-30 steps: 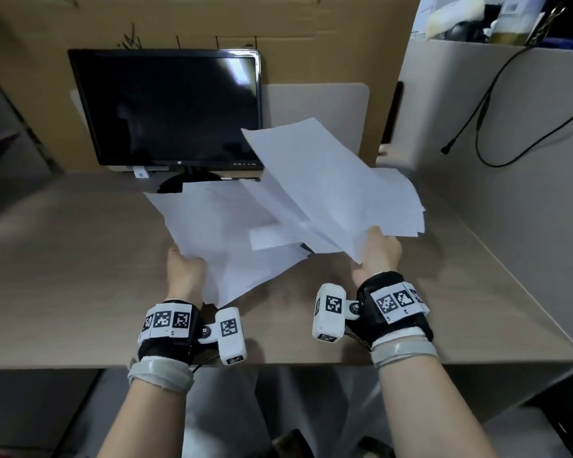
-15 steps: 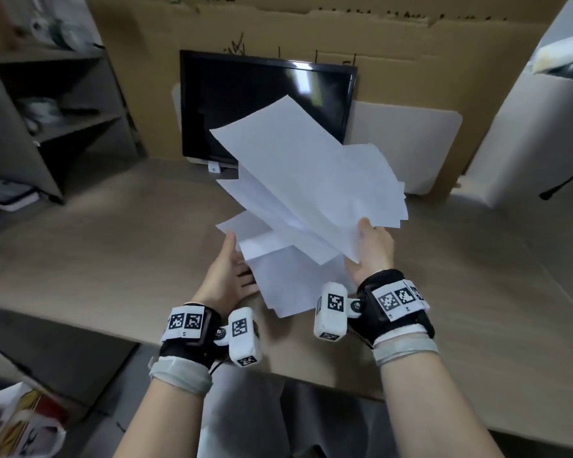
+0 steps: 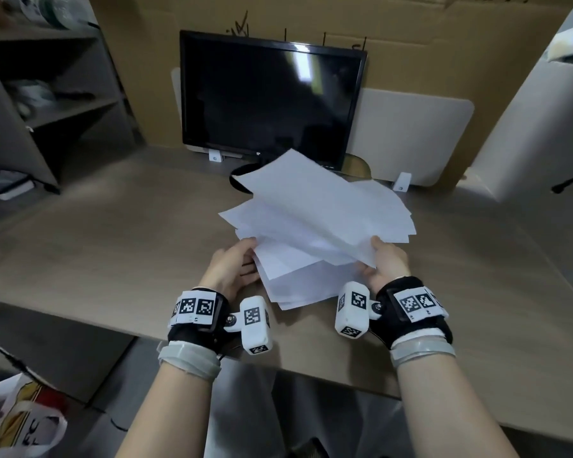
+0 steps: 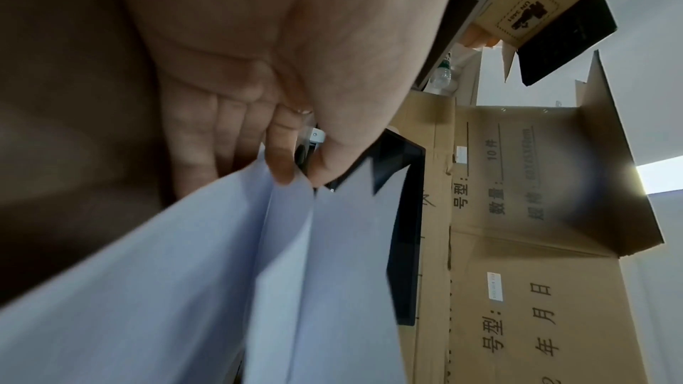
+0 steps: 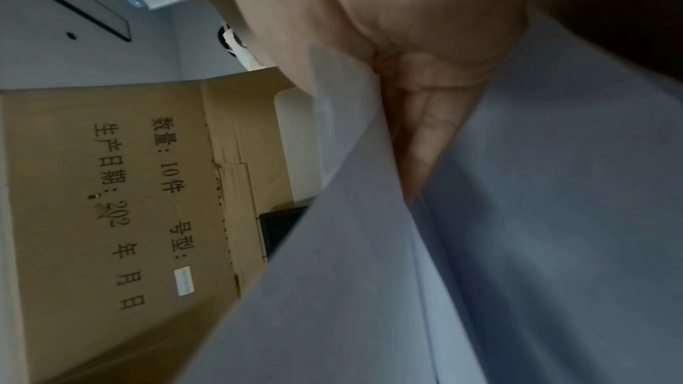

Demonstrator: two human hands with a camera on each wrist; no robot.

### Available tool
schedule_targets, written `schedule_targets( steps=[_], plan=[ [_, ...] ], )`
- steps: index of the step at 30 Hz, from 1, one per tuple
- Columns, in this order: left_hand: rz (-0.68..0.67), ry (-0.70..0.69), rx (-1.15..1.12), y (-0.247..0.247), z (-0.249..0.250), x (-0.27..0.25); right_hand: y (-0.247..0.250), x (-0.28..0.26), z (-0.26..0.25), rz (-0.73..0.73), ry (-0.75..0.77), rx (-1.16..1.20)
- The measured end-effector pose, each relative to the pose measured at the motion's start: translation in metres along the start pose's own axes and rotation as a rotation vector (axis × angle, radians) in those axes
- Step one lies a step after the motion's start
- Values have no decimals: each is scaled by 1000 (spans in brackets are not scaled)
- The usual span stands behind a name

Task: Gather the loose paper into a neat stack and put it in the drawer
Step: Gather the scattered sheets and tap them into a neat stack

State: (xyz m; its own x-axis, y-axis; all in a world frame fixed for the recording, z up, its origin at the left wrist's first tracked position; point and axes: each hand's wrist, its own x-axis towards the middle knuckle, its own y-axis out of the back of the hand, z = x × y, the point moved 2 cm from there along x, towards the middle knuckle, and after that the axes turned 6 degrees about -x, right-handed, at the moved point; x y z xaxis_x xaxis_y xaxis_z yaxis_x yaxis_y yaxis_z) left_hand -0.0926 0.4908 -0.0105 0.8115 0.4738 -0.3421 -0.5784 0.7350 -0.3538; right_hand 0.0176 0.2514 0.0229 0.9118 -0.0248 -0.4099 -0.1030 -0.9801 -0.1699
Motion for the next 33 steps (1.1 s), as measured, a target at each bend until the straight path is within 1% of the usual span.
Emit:
schedule_targets(
  steps=[3,5,6,9,12,15,19,20,22,23,24,25,26,28,29,30,33],
  plan=[
    [-1,-14,59,-6,-3,-3,5,3,5,-14,-6,97],
    [34,-38,44,-8,-4,-7,9,2,6,-16,4,112],
    [68,-52,22,-9,-5,-8,11,1,6,-40,10,100],
    [157,-98,-16,-11,-9,-7,11,-4,9,-177,-14,-42],
    [191,-116,19,-14,-13,-7,9,-9,13,-238,-68,-178],
    [141,-103,64,-15,-11,-12,10,-10,13,-234,-48,-252],
    [75,-79,146,-12,-6,-18,14,-6,10,-165,31,-211],
    [42,-79,206,-12,-6,-20,14,-6,8,-139,55,-193],
    [-75,-56,286,-13,-4,-25,13,-5,6,-98,87,-138],
    [-139,-39,258,-14,-4,-27,13,-4,7,-82,98,-131],
    [-171,-25,204,-14,-2,-27,13,-2,8,-65,111,-142],
    [-172,-14,143,-13,0,-27,14,0,9,-52,121,-158],
    [-144,2,85,-12,2,-25,17,2,10,-39,124,-170],
    [-44,47,-32,-7,6,-19,21,6,11,-31,107,-191],
    [0,60,-52,-5,7,-16,23,7,11,-38,100,-205],
    [29,58,-30,-4,7,-13,24,8,11,-50,95,-224],
    [59,47,64,-4,5,-8,26,8,11,-86,85,-289]
  ],
)
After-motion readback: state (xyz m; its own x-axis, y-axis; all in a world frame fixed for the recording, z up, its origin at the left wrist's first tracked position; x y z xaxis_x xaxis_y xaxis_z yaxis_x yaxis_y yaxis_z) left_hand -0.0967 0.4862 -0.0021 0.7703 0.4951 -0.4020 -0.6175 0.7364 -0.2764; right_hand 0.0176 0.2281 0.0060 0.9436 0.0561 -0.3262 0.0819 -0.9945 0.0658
